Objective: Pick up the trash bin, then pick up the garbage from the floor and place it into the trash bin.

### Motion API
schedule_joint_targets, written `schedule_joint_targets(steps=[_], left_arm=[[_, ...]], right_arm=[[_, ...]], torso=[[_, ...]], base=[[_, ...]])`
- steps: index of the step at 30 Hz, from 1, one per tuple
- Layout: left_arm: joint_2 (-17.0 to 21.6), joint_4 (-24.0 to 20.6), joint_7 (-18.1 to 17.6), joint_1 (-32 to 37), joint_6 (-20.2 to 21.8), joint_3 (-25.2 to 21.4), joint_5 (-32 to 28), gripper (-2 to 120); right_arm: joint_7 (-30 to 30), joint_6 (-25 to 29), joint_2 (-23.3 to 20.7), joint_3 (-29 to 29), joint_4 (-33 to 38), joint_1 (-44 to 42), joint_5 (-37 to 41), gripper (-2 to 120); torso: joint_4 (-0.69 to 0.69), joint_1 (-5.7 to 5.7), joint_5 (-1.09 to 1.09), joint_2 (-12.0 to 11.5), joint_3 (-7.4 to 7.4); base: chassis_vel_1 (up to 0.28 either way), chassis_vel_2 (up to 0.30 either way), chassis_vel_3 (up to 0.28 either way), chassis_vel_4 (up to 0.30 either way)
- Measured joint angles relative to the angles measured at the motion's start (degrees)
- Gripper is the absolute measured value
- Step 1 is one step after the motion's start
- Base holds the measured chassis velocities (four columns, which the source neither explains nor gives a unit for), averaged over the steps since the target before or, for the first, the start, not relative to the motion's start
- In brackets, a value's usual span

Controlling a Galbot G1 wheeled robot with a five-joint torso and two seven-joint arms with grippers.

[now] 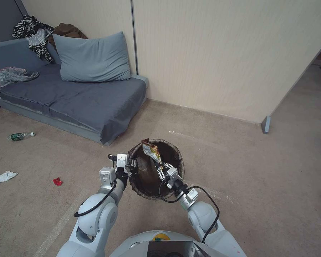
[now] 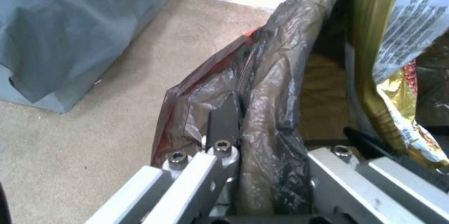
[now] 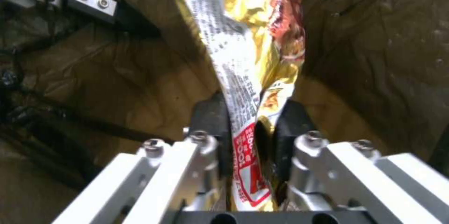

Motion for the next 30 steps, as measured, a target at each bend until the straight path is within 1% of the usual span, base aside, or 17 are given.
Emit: schedule_joint_targets(steps=[1, 3, 4, 5, 7, 8, 9, 10, 11, 13, 14, 15, 16, 19, 20, 22, 30], left_arm=[[0.0, 0.0, 0.0, 0.0, 0.0, 0.0, 0.0, 2], [-0.03, 0.0, 0.0, -0.05, 0.0, -0.02, -0.02, 2], [-0.03, 0.0, 0.0, -0.05, 0.0, -0.02, -0.02, 2], [-0.03, 0.01, 0.0, -0.06, 0.0, -0.03, -0.04, 0], [-0.04, 0.04, 0.0, -0.12, 0.0, -0.04, -0.08, 2], [-0.04, 0.04, 0.0, -0.12, 0.0, -0.04, -0.08, 2], [-0.04, 0.04, 0.0, -0.16, 0.0, -0.06, -0.12, 0], [-0.05, 0.04, 0.0, -0.19, 0.0, -0.06, -0.13, 2], [-0.08, 0.08, 0.0, -0.27, 0.02, -0.08, -0.16, 2], [-0.09, 0.11, 0.0, -0.3, 0.05, -0.08, -0.16, 0], [-0.13, 0.16, 0.0, -0.34, 0.09, -0.1, -0.16, 0], [-0.18, 0.21, 0.0, -0.37, 0.16, -0.11, -0.17, 0], [-0.18, 0.21, 0.0, -0.37, 0.16, -0.11, -0.17, 0], [-0.29, 0.35, 0.0, -0.49, 0.27, -0.13, -0.17, 0], [-0.29, 0.35, 0.0, -0.49, 0.27, -0.13, -0.17, 0], [-0.31, 0.52, -0.06, -0.63, 0.39, -0.24, -0.23, 0], [-0.39, 1.1, -0.71, -0.88, 0.67, -0.44, -0.9, 0]], right_arm=[[0.0, 0.0, 0.0, 0.0, 0.0, 0.0, 0.0, 24], [0.0, 0.0, 0.01, -0.02, 0.16, -0.03, -0.1, 34], [0.0, 0.0, 0.01, -0.02, 0.16, -0.03, -0.1, 34], [0.0, 0.0, 0.01, -0.02, 0.17, -0.02, -0.15, 39], [-0.01, 0.0, -0.05, 0.02, 0.36, -0.02, -0.2, 49], [-0.01, 0.0, -0.05, 0.02, 0.36, -0.02, -0.2, 49], [-0.02, 0.0, -0.08, 0.06, 0.46, -0.02, -0.21, 53], [-0.02, 0.0, -0.09, 0.07, 0.52, -0.03, -0.21, 56], [-0.03, 0.0, -0.13, 0.11, 0.63, -0.02, -0.22, 64], [-0.04, -0.01, -0.16, 0.14, 0.7, -0.02, -0.24, 65], [-0.08, -0.01, -0.22, 0.2, 0.95, -0.09, -0.28, 70], [-0.12, -0.03, -0.35, 0.23, 1.37, -0.31, -0.29, 78], [-0.12, -0.03, -0.35, 0.23, 1.37, -0.31, -0.29, 78], [-0.27, -0.05, -0.54, 0.33, 2.0, -0.62, -0.33, 91], [-0.27, -0.05, -0.54, 0.33, 2.0, -0.62, -0.33, 91], [-0.37, -0.06, -0.69, 0.46, 2.47, -0.86, -0.46, 99], [-1.44, 0.43, -1.29, 1.16, 4.67, -2.45, -0.77, 100]], torso=[[0.0, 0.0, 0.0, 0.0, 0.0], [0.0, 0.0, 0.0, 0.0, 0.0], [0.0, 0.0, 0.0, 0.0, 0.0], [0.0, 0.0, 0.0, 0.0, 0.0], [0.0, 0.0, 0.0, 0.0, 0.0], [0.0, 0.0, 0.0, 0.0, 0.0], [0.0, 0.0, 0.0, 0.0, 0.0], [0.0, 0.0, 0.0, 0.0, 0.0], [0.0, 0.0, 0.0, 0.0, 0.0], [0.0, 0.0, 0.0, 0.0, 0.0], [0.0, 0.0, 0.0, 0.0, 0.0], [0.0, 0.0, 0.0, 0.0, 0.0], [0.0, 0.0, 0.0, 0.0, 0.0], [0.0, 0.0, 0.0, 0.0, 0.0], [0.0, 0.0, 0.0, 0.0, 0.0], [0.0, 0.0, 0.0, 0.0, 0.0], [0.0, 0.0, 0.01, 0.0, 0.0]], base=[[0.0, 0.0, 0.0, 0.0], [0.0, 0.0, 0.0, 0.0], [0.0, 0.0, 0.0, 0.0], [0.0, 0.0, 0.0, 0.0], [0.0, 0.0, 0.0, 0.0], [0.0, 0.0, 0.0, 0.0], [0.0, 0.0, 0.0, 0.0], [0.0, 0.0, 0.0, 0.0], [0.0, 0.0, 0.0, 0.0], [0.0, 0.0, 0.0, 0.0], [0.0, 0.0, 0.0, 0.0], [0.0, 0.0, 0.0, 0.0], [0.0, 0.0, 0.0, 0.0], [0.0, 0.0, 0.0, 0.0], [0.0, 0.0, 0.0, 0.0], [0.0, 0.0, 0.0, 0.0], [0.0, 0.0, 0.0, 0.0]])
